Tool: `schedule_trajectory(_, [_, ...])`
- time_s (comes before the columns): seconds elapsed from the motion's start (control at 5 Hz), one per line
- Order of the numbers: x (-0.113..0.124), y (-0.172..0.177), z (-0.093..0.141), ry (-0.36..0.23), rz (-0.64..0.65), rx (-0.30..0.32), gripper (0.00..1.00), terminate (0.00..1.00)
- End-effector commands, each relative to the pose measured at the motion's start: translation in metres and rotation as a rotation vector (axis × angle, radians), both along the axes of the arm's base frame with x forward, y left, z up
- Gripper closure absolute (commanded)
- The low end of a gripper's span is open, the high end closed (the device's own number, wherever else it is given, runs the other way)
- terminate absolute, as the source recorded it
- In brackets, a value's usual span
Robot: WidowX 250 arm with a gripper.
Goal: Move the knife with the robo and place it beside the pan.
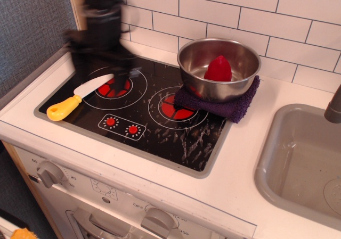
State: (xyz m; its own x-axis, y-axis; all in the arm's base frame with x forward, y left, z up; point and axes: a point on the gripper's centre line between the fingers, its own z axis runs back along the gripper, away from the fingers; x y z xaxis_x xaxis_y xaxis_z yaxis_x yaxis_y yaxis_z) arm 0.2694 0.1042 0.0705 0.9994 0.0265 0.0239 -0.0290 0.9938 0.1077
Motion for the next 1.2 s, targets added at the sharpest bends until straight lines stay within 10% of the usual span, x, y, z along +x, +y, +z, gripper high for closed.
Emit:
schedule_trajectory(0.0, [0.007,0.043,-0.009,-0.034,-0.250,0.012,0.00,0.00])
schedule_trajectory(0.8, [-0.014,0.061,-0.057,0.170,-0.011,-0.004,0.00,0.00])
schedule_trajectory(1.0, [-0.014,0.061,-0.056,0.161,0.004,0.000,1.00,0.00])
